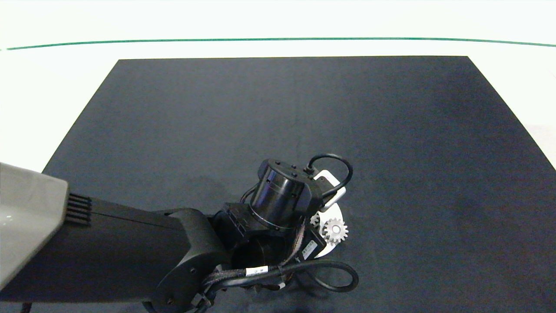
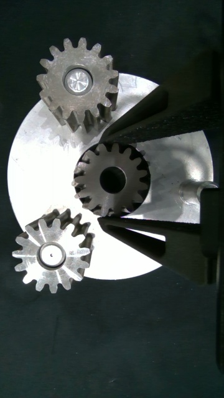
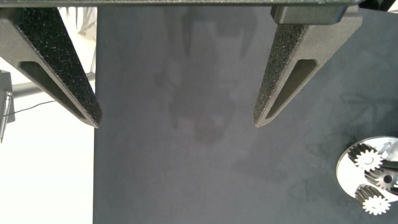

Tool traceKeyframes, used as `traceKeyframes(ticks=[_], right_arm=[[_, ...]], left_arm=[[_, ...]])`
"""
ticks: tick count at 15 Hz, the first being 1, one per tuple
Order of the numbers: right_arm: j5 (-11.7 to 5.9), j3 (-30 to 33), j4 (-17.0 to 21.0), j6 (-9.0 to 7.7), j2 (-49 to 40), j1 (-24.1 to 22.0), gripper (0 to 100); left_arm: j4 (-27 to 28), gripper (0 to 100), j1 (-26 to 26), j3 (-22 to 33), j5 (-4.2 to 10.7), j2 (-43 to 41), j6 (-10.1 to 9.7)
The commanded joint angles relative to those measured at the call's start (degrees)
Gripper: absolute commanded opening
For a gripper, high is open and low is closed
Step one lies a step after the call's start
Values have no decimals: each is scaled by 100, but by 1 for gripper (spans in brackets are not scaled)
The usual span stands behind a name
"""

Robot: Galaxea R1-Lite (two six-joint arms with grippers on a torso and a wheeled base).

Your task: Install three planetary gears onto the carrier pins

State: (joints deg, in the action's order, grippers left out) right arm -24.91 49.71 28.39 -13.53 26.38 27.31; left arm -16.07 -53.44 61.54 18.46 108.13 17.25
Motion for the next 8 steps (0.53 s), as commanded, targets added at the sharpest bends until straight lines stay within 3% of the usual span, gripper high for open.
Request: traceKeyframes(ticks=[1,8], right_arm=[[-14,30,26,-9,-1,3,100],[-14,38,17,-9,-1,3,100]], left_arm=[[-10,35,1,-10,18,15,6],[-10,20,-8,-10,9,15,15]])
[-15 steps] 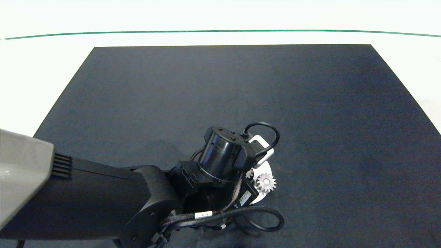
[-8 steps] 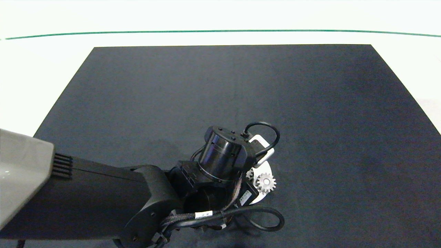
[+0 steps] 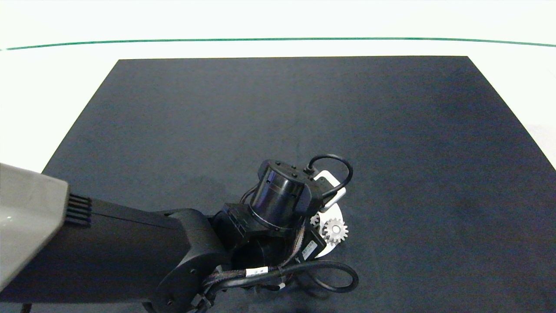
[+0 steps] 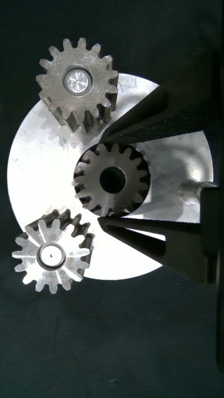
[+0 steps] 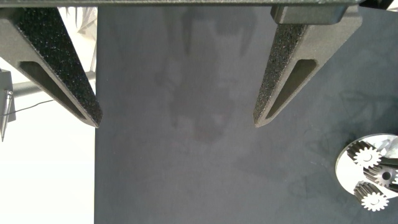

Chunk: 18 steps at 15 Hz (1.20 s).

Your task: Install three planetary gears onto the carrier pins

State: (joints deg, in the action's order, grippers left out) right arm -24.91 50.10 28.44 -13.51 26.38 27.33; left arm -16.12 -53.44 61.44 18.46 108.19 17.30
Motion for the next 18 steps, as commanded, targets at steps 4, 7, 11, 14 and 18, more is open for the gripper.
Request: traceKeyframes(ticks=[4,7,11,14,18], right_arm=[[-14,8,12,-12,7,0,100],[-14,-1,12,-12,16,0,100],[-14,-1,12,-12,16,0,100],[-14,-9,12,-12,25,0,100],[-14,-9,12,-12,43,0,100]], left_arm=[[3,13,1,-18,9,-9,19],[56,7,9,-9,9,-167,63],[91,7,176,26,9,-272,142],[311,7,185,52,9,-430,186],[935,7,185,325,9,-764,221]])
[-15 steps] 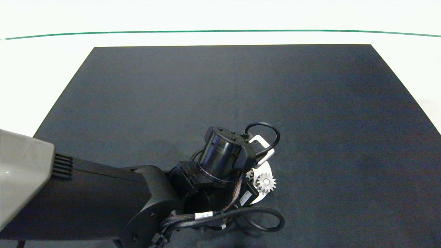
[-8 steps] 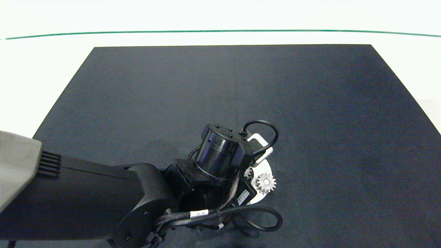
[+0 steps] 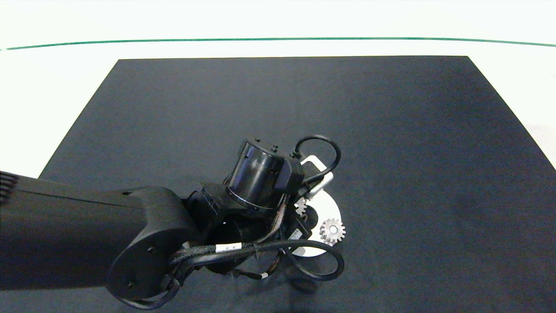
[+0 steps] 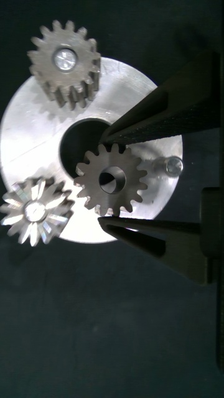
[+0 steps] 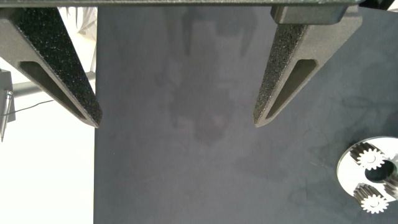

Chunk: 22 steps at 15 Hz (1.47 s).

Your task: Install three planetary gears onto the carrier pins

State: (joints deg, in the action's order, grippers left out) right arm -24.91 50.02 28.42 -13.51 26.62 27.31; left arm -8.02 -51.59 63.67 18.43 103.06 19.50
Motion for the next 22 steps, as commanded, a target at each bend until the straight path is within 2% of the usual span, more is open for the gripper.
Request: traceKeyframes(ticks=[1,5,7,14,22], right_arm=[[-14,-1,15,-12,18,3,100],[-14,8,15,-12,18,3,100],[-14,8,15,-12,18,3,100],[-14,26,15,-12,27,3,100],[-14,96,15,-12,36,3,100]], left_arm=[[196,7,-9,93,11,-322,-8],[266,7,-35,-144,11,-541,-34],[248,7,-79,-311,11,-594,-122],[248,7,-70,-742,20,-770,-140],[204,7,-88,-777,2,-691,-263]])
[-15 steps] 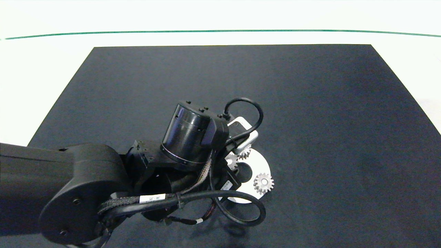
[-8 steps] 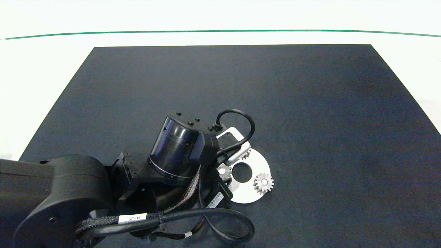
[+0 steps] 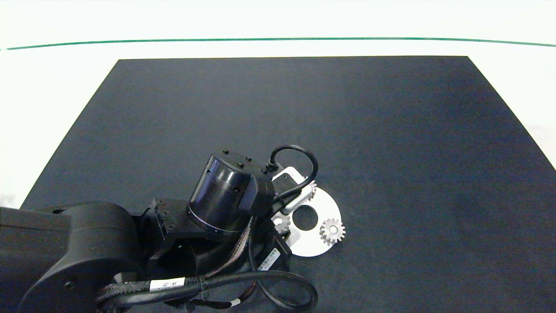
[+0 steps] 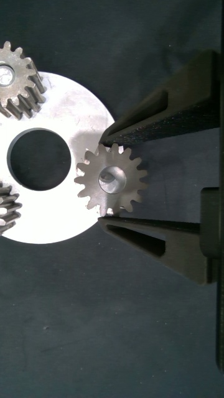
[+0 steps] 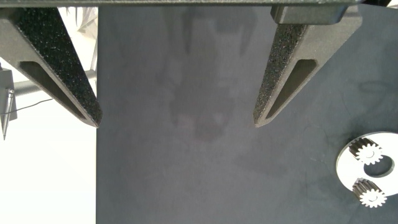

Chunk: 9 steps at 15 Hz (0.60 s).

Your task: Install three planetary gears onto the carrier pins

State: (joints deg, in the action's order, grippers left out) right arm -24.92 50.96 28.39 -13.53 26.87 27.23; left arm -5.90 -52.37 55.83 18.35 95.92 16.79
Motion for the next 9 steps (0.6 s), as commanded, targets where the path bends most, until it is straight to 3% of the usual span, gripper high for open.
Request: traceKeyframes(ticks=[1,6,9], right_arm=[[-13,2,17,-9,11,10,100],[-13,2,17,-9,3,10,100],[-13,11,17,-9,3,10,100]], left_arm=[[10,7,-36,-2,11,32,9],[-25,7,-203,15,11,147,-158],[-25,7,-195,33,11,191,-158]])
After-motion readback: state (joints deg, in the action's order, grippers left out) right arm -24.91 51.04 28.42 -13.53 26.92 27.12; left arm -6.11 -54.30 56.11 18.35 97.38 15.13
